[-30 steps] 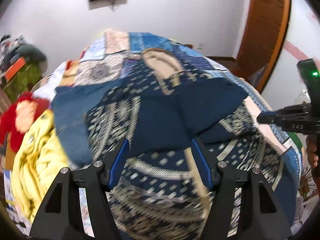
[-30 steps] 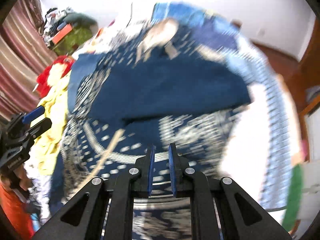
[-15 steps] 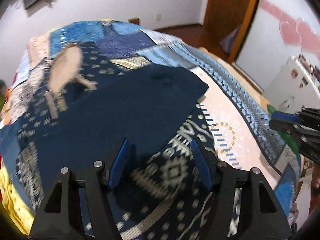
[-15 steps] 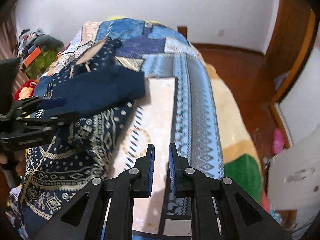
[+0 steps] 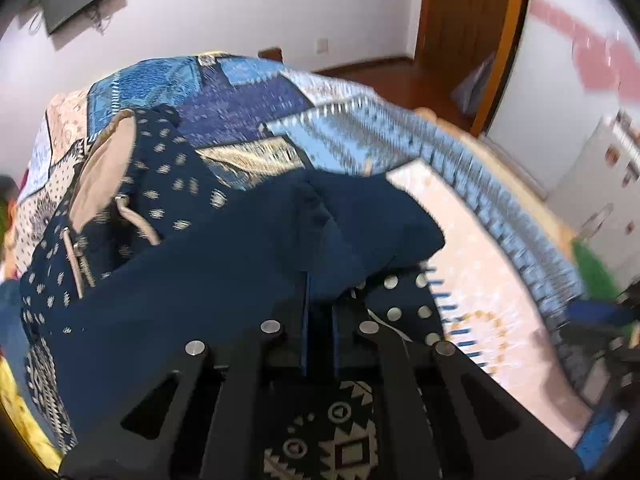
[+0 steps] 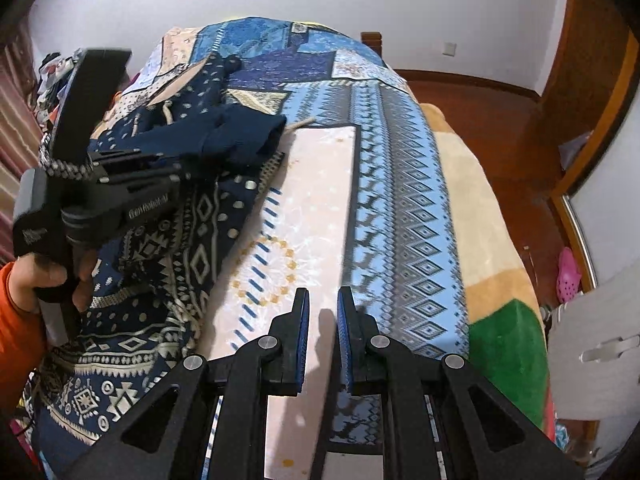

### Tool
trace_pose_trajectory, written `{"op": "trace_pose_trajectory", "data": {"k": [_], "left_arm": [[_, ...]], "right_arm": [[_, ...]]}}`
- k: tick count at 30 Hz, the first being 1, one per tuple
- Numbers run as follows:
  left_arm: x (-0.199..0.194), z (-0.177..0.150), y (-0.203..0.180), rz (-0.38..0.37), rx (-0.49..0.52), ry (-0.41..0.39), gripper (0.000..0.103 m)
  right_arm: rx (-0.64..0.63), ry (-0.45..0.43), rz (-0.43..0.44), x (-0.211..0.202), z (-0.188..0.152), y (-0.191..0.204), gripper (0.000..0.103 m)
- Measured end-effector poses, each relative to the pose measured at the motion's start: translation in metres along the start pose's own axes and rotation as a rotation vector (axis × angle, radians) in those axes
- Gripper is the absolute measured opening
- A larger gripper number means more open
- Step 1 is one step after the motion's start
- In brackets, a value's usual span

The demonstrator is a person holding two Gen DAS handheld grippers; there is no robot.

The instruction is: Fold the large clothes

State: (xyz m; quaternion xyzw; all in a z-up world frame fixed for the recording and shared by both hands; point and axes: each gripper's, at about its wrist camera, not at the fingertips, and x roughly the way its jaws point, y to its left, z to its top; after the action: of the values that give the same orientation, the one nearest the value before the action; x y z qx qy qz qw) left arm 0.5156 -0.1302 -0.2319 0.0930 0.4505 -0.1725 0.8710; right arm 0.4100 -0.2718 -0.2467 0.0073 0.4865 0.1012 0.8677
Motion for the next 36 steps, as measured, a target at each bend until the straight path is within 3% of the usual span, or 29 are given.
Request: {"op": "trace_pose_trajectory", "data": {"k": [9, 12, 17, 22, 28, 33, 36], "left_arm": [[-0.109, 0.001, 0.068, -0.046, -0.152, -0.198, 0.007], [-0.145, -0.012, 0.103, -0.013, -0.206, -0.254, 0.007], [-0.171, -0.045, 0.159, 0.048, -0.290, -0.276, 0.007], [-0.166, -0.089, 0.216, 0.082, -0.405, -0.244, 0.007], [-0.129, -0.152, 0.271, 0.088, -0.533, -0.133, 0.007], [-0.099, -0.192, 0.286, 0.067, -0.579, -0.063, 0.007], [-0.087, -0.205, 0.287, 0.070, -0.579, -0.041, 0.007]], "right_arm": [[-0.102, -0.057, -0.011, -0.021, 0.015, 0.049, 0.010], [-0.129, -0.070, -0.022, -0.022, 0.023, 0.067, 0.010], [-0.156, -0.068, -0.026, -0.012, 0.037, 0.092, 0.010], [-0.195, -0.047, -0.064, 0.010, 0.047, 0.115, 0.010], [-0.228, 0.012, -0.133, 0.050, 0.054, 0.128, 0.010], [-0.275, 0.054, -0.245, 0.083, 0.053, 0.129, 0.010], [-0.283, 0.051, -0.243, 0.090, 0.051, 0.126, 0.010]]}}
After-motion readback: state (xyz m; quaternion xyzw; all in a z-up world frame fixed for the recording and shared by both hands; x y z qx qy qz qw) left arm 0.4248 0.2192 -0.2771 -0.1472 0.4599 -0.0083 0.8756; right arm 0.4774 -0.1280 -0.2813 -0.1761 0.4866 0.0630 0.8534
